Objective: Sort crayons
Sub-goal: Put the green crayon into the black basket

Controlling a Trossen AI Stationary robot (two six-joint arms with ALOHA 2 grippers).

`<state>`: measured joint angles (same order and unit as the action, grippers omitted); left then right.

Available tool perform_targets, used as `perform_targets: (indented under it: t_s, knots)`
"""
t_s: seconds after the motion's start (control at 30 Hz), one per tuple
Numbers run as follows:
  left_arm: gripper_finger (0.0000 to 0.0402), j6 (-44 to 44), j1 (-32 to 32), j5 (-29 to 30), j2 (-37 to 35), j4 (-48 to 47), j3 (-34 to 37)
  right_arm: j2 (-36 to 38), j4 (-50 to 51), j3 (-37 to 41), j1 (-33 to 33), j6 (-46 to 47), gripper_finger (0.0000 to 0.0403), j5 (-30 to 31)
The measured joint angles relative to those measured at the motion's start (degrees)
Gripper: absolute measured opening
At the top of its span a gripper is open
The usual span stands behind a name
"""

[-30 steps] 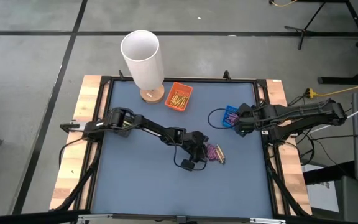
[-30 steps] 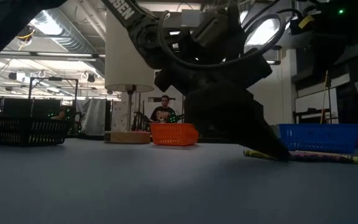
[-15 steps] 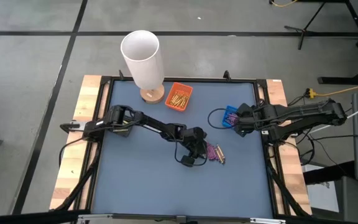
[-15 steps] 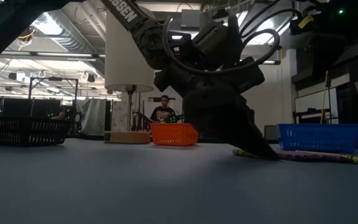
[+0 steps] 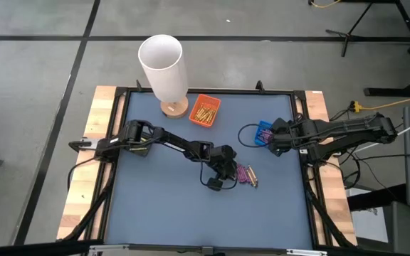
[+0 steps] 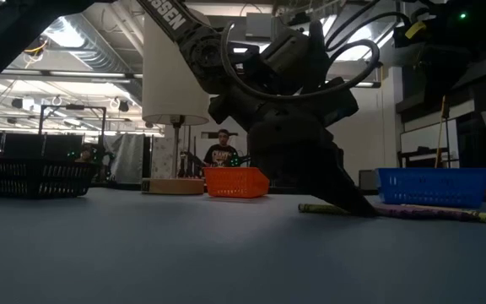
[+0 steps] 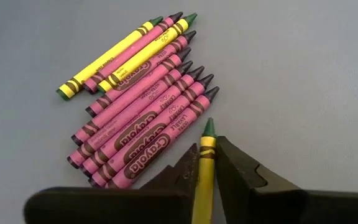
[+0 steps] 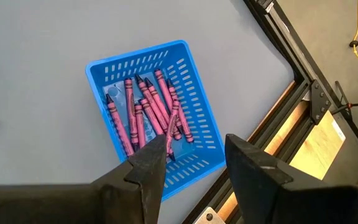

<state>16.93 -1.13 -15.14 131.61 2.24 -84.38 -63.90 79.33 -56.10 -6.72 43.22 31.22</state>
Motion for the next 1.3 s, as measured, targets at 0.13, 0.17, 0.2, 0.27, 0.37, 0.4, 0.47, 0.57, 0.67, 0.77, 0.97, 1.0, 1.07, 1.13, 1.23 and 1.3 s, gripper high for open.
perform_targets:
  t_s: [0.13,0.17,0.2,0.27,0.37,0.4,0.47,0.57,0.67,0.77,0.97,1.0,1.07,1.13,1.23,1.3]
  knots:
    - [0.0024,0.0,0.1,-0.7,0.0,0.0,0.0,0.0,0.0,0.0,0.0,0.0,0.0163,0.0]
    - [0.0021,0.0,0.1,-1.0,0.0,0.0,0.0,0.0,0.0,0.0,0.0,0.0,0.0163,0.0]
    - [0.0019,0.0,0.1,-1.0,0.0,-0.1,0.0,0.0,0.0,0.0,0.0,0.0,0.0163,0.0]
    - [0.0016,0.0,0.1,-0.9,0.0,-0.1,0.0,0.0,0.0,0.0,0.0,0.0,0.0163,0.0]
    - [0.0015,-0.4,0.1,-1.0,0.0,-0.1,0.0,0.0,0.0,0.0,0.0,0.0,0.0163,0.0]
    - [0.0015,-0.9,0.1,-1.0,0.0,-0.1,0.0,0.0,0.0,0.0,0.0,0.0,0.0163,0.0]
    - [0.0014,-1.6,0.1,-1.0,0.1,0.0,0.0,0.0,0.0,0.0,0.0,0.0,0.0163,0.0]
    - [0.0014,-1.8,0.1,-1.0,0.1,0.0,0.0,0.0,0.0,0.0,0.0,-0.1,0.0163,0.0]
    - [0.0014,-2.2,0.1,-1.3,0.1,0.3,0.1,0.0,0.0,0.0,0.0,-0.1,0.0163,0.0]
    - [0.0014,-3.2,0.1,-2.0,-0.2,0.4,0.1,0.0,0.0,0.0,0.0,-0.1,0.0163,0.0]
    - [0.0014,-3.3,0.1,-1.8,-1.9,-1.2,0.2,0.0,0.1,0.0,0.0,-0.1,0.0163,0.0]
    - [0.0014,-3.3,0.1,-1.8,-2.3,-1.1,0.2,0.0,0.1,0.0,0.0,0.0,0.0163,0.0]
    - [0.0014,-3.3,0.1,-1.9,-3.1,-2.2,0.2,0.0,0.1,0.0,0.0,-0.1,0.0163,-0.1]
    - [0.0014,-3.4,0.1,-2.0,-4.2,-3.1,0.2,0.0,0.1,0.0,0.0,-0.1,0.0163,-0.3]
    - [0.0014,-3.3,0.0,-2.2,-6.2,-5.8,0.2,0.0,0.1,0.0,0.0,-0.1,0.0163,-0.4]
    - [0.0014,-3.0,0.0,-2.3,-8.0,-8.8,0.1,0.0,0.1,0.0,0.0,-0.1,0.0163,-0.4]
